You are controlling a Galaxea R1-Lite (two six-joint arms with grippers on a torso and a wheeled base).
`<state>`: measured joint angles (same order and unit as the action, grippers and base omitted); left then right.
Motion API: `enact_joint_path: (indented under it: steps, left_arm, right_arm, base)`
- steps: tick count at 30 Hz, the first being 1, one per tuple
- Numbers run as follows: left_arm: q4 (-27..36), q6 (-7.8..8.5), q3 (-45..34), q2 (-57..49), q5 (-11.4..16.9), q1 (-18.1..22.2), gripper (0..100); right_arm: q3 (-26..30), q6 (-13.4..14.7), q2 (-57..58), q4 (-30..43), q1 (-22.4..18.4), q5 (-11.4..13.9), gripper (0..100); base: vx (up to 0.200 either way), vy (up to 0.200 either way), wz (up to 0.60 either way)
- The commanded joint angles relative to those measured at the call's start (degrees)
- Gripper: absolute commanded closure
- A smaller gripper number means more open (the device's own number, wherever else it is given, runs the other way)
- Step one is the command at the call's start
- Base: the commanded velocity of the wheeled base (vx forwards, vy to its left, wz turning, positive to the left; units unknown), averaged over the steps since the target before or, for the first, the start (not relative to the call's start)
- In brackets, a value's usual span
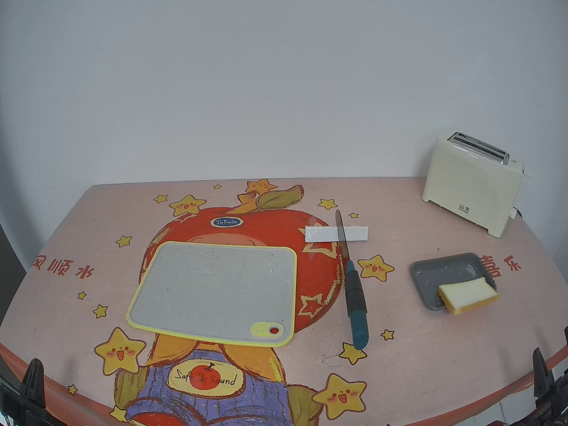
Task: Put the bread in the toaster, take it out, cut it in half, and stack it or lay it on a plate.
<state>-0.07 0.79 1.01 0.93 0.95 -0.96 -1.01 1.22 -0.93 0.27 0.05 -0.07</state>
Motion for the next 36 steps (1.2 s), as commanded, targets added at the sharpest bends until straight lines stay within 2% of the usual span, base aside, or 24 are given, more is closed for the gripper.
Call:
enact_joint_path:
  steps: [1,20,25,27,36]
  left_arm:
    - [0.0,0.00,-1.0,-0.1,-0.1,0.0,100]
    - [-0.1,0.09,-1.0,0.0,-0.1,0.0,100]
    - [-0.1,0.09,-1.0,-0.1,-0.1,0.0,100]
    - [-0.1,0.09,-1.0,0.0,-0.1,-0.1,100]
    - [-0.1,0.09,-1.0,0.0,-0.1,-0.1,100]
  right_arm:
    - [0.9,-0.1,0.9,0.0,0.0,0.0,0]
    - [0.7,-1.5,0.9,0.3,0.0,0.8,0]
    - [0.7,-1.6,0.9,-3.3,0.0,0.8,0]
    - [-0.4,-1.7,-0.4,-7.9,0.1,0.6,0]
    - [-1.8,-1.7,-1.4,-3.3,0.8,0.6,0]
  base:
    - [0.000,0.000,0.00]
    - [0.000,0.000,0.00]
    - [0.000,0.000,0.00]
    - [0.000,0.000,0.00]
    - [0.000,0.000,0.00]
